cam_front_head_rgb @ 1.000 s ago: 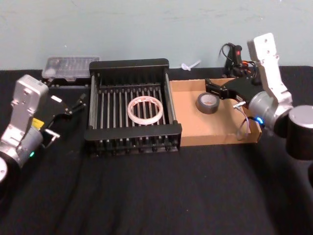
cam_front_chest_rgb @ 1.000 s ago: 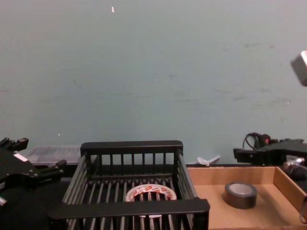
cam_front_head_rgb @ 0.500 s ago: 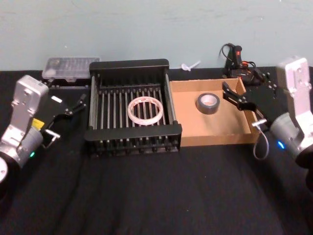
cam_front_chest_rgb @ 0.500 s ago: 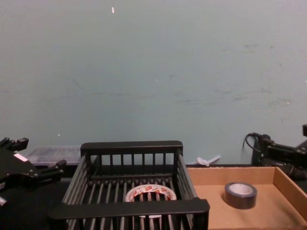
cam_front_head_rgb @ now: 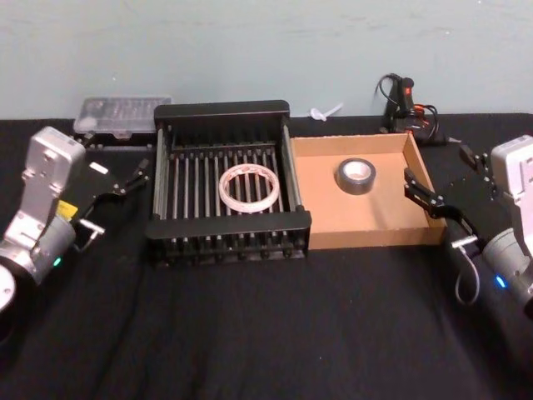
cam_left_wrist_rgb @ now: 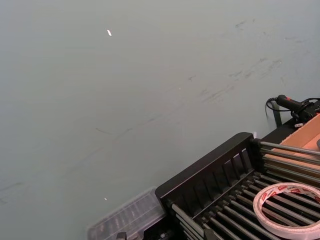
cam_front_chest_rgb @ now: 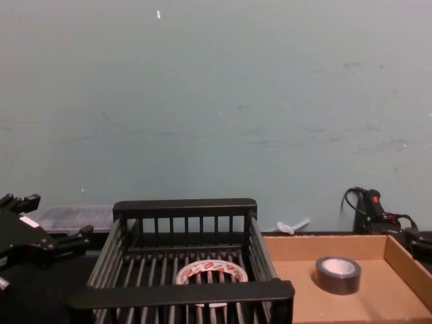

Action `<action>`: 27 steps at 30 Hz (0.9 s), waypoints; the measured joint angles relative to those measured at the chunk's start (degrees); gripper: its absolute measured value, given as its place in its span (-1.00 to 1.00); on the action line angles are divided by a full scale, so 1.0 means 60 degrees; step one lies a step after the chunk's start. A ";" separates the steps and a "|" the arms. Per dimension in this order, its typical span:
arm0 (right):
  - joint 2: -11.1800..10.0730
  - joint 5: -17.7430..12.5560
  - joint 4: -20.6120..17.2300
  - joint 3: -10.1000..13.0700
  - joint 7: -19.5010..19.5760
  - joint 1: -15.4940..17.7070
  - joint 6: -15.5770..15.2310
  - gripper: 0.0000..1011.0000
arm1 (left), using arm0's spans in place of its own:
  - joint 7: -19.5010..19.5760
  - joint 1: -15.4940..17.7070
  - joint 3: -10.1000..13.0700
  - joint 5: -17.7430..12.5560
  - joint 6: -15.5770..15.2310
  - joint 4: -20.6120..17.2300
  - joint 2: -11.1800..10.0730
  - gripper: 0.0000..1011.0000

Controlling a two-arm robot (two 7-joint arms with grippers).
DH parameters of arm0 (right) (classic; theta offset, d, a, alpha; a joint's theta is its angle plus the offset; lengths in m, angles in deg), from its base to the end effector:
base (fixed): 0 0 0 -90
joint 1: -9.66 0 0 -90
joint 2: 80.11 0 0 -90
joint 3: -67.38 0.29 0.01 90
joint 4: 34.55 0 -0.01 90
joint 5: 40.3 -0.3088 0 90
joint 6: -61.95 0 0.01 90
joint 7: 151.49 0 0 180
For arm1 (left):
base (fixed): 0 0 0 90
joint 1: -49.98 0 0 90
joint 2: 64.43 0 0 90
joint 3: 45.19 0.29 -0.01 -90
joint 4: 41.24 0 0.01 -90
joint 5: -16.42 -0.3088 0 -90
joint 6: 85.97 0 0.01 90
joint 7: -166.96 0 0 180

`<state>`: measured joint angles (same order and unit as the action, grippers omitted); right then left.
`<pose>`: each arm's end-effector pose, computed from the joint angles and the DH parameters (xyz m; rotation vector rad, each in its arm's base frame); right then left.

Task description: Pick up the white tape and place it into the black box , Pick up the silver tape and place it into the brown box.

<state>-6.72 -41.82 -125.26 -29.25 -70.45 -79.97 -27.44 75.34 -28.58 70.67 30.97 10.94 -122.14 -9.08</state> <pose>0.3248 -0.0482 -0.2966 -0.2144 -0.1806 -1.2871 0.3581 0.0827 -0.3022 0.3043 -0.2852 1.2480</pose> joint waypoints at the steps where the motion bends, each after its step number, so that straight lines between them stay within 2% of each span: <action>1: 0.0028 0.0034 0.0027 0.0026 -0.0012 0.0005 -0.0012 0.98 | 0.0000 -0.0001 0.0000 0.0000 0.0000 0.0000 0.0000 0.98; 17: 0.0211 0.0216 0.0365 -0.0013 -0.0411 -0.0179 -0.0166 0.98 | 0.0000 0.0000 0.0000 0.0000 0.0000 0.0000 0.0000 0.98; 27: 0.0194 -0.0104 0.0545 -0.0104 -0.0793 -0.0331 -0.0394 0.98 | -0.0001 0.0000 0.0000 0.0000 0.0000 0.0000 0.0000 0.98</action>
<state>-5.56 -42.44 -121.99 -29.87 -75.21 -81.95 -29.80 75.34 -28.58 70.68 30.97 10.94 -122.14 -9.08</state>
